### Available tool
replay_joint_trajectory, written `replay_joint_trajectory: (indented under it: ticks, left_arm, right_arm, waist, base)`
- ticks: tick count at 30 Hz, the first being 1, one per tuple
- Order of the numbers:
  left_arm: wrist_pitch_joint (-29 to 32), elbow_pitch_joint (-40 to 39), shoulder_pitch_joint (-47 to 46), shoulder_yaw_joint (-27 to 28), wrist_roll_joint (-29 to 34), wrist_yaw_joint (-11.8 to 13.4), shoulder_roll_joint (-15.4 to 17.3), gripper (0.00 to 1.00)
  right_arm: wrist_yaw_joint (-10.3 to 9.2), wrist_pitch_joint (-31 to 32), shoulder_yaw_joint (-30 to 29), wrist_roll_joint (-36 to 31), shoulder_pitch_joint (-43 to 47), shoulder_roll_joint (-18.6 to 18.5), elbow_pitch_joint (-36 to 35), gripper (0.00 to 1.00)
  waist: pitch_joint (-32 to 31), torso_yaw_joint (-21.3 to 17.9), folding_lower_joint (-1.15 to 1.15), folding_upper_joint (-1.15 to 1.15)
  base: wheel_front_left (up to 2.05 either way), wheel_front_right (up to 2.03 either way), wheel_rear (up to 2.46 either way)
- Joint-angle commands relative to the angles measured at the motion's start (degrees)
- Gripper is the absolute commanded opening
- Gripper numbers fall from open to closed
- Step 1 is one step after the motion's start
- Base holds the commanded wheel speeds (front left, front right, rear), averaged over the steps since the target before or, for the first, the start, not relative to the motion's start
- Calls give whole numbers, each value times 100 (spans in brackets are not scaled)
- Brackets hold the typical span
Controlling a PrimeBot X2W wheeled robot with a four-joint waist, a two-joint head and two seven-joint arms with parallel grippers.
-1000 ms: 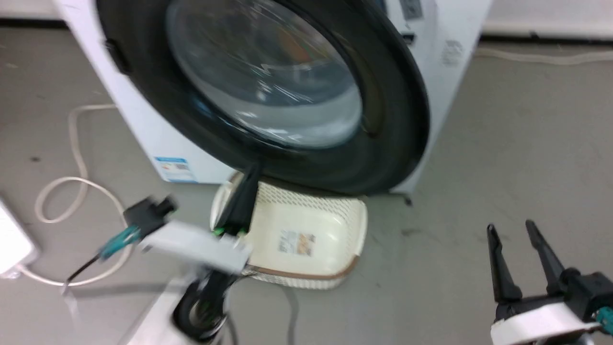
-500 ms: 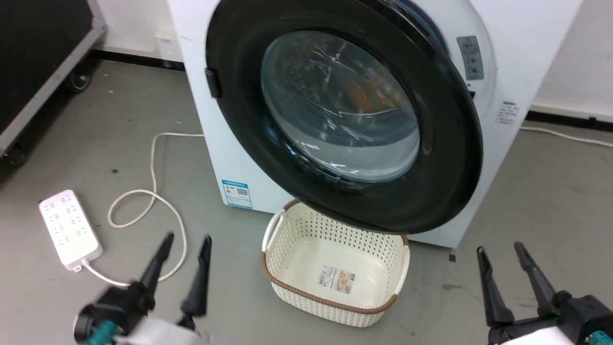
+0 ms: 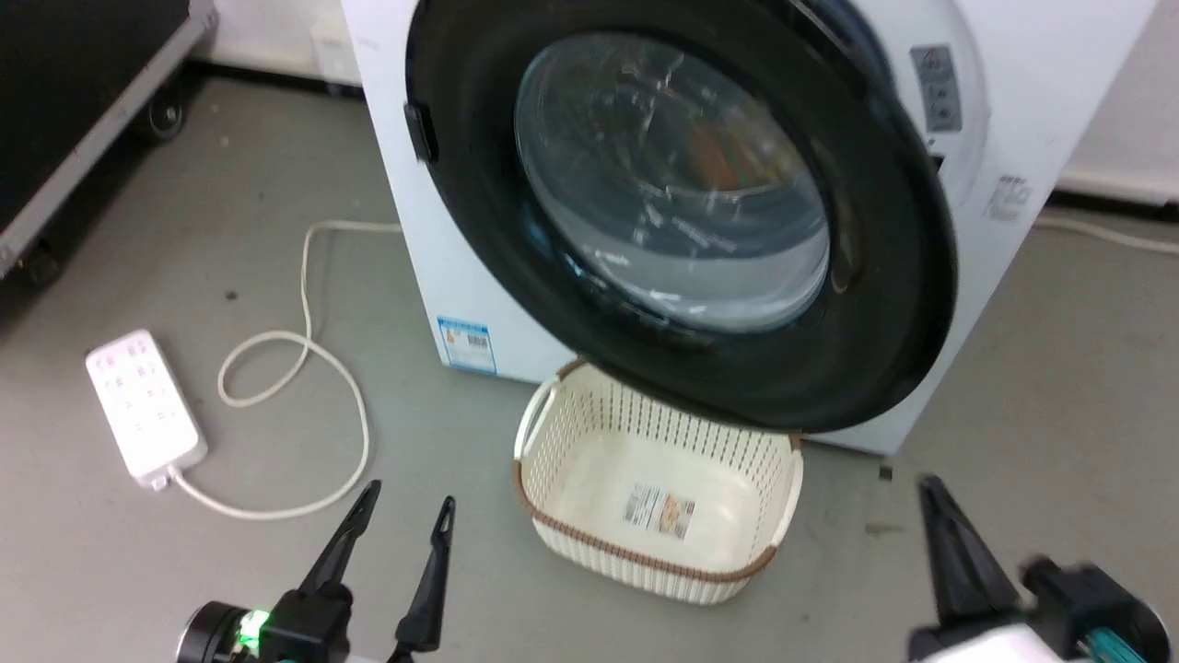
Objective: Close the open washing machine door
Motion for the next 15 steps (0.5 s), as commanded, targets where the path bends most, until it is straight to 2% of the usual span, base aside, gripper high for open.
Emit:
replay_joint_trajectory:
  ticks: [1,4,9,15]
  left_arm:
    - [-24,-43,-71,-6,65,-21,-65,100]
    - [-25,-96,-225,24,112,-49,-179,100]
    - [-25,-144,-537,73,176,-143,-344,100]
    - [-25,-183,-859,167,227,-272,-509,100]
  right_arm:
    - [5,71,107,-128,-203,2,-91,0]
    - [5,309,372,-288,-629,-107,-181,0]
    - [5,743,713,-105,-1661,-701,-77,0]
    - [5,1059,690,376,-2951,-1365,394,0]
  waist:
    - [256,41,0,0]
    - [618,94,0,0]
    - [1240,195,0,0]
    - [1813,327,0,0]
  base:
    - [0,0,0]
    - [0,0,0]
    - [0,0,0]
    - [0,0,0]
